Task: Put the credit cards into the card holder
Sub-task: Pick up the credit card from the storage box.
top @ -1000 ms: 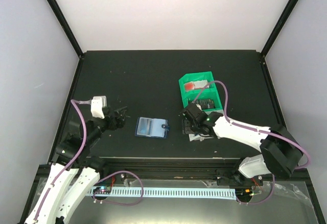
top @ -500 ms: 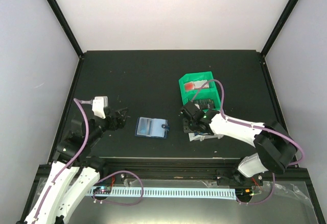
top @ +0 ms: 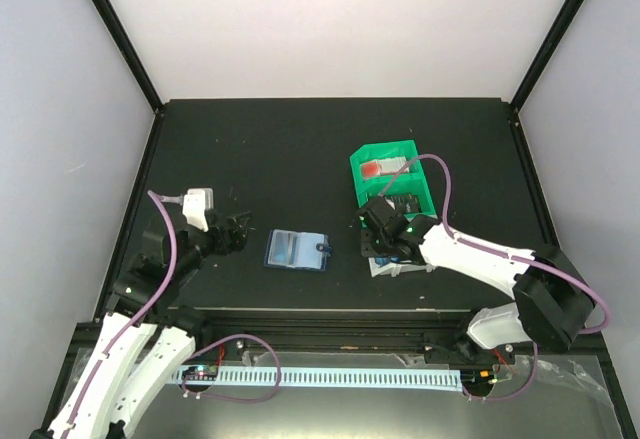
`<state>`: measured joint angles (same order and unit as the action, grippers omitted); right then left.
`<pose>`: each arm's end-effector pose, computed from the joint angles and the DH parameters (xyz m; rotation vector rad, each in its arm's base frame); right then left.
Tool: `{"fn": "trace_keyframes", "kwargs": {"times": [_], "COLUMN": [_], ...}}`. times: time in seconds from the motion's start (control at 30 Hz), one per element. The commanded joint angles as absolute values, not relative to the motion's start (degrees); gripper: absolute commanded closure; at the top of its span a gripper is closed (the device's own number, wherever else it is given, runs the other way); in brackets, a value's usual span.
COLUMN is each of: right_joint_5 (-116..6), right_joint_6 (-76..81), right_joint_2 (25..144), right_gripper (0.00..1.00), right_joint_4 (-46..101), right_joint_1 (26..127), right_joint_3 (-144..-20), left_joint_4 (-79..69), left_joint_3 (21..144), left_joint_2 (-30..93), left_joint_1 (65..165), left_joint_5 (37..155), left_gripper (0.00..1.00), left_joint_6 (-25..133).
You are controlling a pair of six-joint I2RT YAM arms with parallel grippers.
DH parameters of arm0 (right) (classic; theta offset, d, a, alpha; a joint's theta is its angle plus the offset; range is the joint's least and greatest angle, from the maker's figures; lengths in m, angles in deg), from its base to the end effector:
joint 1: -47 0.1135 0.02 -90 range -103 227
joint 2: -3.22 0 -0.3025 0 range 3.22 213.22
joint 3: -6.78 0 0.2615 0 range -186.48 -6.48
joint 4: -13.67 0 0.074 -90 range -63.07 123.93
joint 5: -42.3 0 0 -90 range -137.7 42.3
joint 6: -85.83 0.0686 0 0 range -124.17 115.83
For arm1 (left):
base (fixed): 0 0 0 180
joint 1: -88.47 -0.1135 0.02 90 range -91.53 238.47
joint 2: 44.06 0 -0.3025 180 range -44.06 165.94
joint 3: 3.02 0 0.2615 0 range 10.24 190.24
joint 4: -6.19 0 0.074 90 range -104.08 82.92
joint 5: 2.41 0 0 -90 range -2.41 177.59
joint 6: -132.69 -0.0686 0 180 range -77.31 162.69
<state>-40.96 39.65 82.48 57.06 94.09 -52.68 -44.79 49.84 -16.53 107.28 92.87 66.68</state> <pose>0.1923 0.1950 0.1953 -0.0393 2.7100 0.3484 0.1081 -0.0435 0.3036 -0.0334 2.0625 -0.5618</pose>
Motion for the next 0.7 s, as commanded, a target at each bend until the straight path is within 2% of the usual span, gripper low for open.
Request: {"fn": "trace_keyframes", "kwargs": {"times": [0.0, 0.17, 0.43, 0.57, 0.67], "right_joint_5": [-40.9, -40.5, -39.2, -38.5, -37.7], "right_joint_6": [41.0, 41.3, 41.2, 40.7, 40.3], "right_joint_2": [81.8, 82.5, 83.2, 84.6, 85.5], "right_gripper": [0.64, 0.69, 0.71, 0.69, 0.64], "right_joint_4": [56.4, 56.4, 56.9, 57.4, 57.6], "right_joint_1": [93.5, 93.5, 93.6, 93.6, 93.6], "right_joint_3": [-51.9, -51.6, -51.7, -52.1, -52.4], "left_joint_4": [-45.1, -45.3, -45.3, -45.3, -45.3], "left_joint_3": [50.0, 50.1, 50.0, 50.0, 50.0], "left_joint_2": [-15.8, -15.4, -14.9, -14.6, -14.6], "left_joint_1": [106.9, 107.0, 106.9, 106.9, 106.9], "left_joint_5": [92.5, 92.4, 92.4, 92.5, 92.5], "left_gripper": [0.04, 0.04, 0.04, 0.04, 0.04], "left_joint_6": [66.4, 66.4, 66.4, 66.6, 66.6]}}
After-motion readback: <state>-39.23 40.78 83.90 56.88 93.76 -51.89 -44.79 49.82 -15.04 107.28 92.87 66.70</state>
